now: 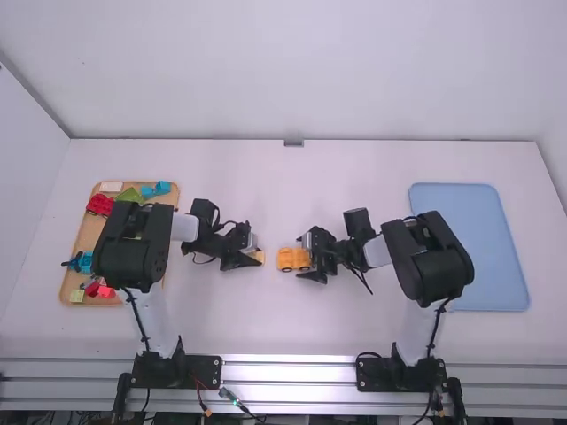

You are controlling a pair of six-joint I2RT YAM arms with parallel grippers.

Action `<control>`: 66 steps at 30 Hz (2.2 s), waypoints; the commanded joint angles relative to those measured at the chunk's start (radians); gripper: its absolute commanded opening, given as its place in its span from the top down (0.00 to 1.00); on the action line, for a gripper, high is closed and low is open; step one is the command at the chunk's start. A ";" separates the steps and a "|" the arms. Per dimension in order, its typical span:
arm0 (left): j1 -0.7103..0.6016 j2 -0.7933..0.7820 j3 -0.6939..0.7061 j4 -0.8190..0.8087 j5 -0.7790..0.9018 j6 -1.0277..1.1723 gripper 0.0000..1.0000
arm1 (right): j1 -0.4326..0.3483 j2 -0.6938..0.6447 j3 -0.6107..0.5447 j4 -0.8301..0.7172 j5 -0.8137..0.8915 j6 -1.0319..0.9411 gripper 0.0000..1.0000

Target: Assemble lego blocks to make yellow taxi

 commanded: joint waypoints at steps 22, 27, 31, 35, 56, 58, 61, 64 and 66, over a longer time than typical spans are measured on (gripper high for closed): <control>-0.029 -0.053 0.024 0.113 0.018 -0.268 0.98 | 0.011 0.137 0.108 -0.026 -0.007 0.057 0.41; -0.061 -0.116 0.004 0.106 0.013 -0.269 0.98 | 0.011 0.137 0.109 -0.024 0.017 0.075 0.44; -0.113 -0.196 -0.035 0.124 -0.021 -0.271 0.98 | 0.011 0.137 0.097 0.018 0.036 0.109 0.45; -0.164 -0.248 -0.083 0.209 -0.080 -0.329 0.98 | 0.011 0.137 0.074 0.067 0.036 0.126 0.45; -0.247 -0.140 -0.090 0.396 -0.068 -0.459 0.98 | 0.011 0.137 0.048 0.093 -0.010 0.124 0.48; -0.248 -0.140 -0.091 0.412 -0.072 -0.459 0.98 | 0.011 0.137 0.048 0.093 -0.011 0.124 0.48; -0.247 -0.140 -0.091 0.414 -0.069 -0.459 0.98 | 0.011 0.137 0.048 0.093 -0.013 0.124 0.48; -0.249 -0.122 -0.091 0.426 -0.068 -0.459 0.98 | 0.011 0.137 0.048 0.093 -0.013 0.124 0.48; -0.257 -0.099 -0.090 0.455 -0.068 -0.468 0.98 | 0.011 0.137 0.047 0.090 -0.013 0.124 0.48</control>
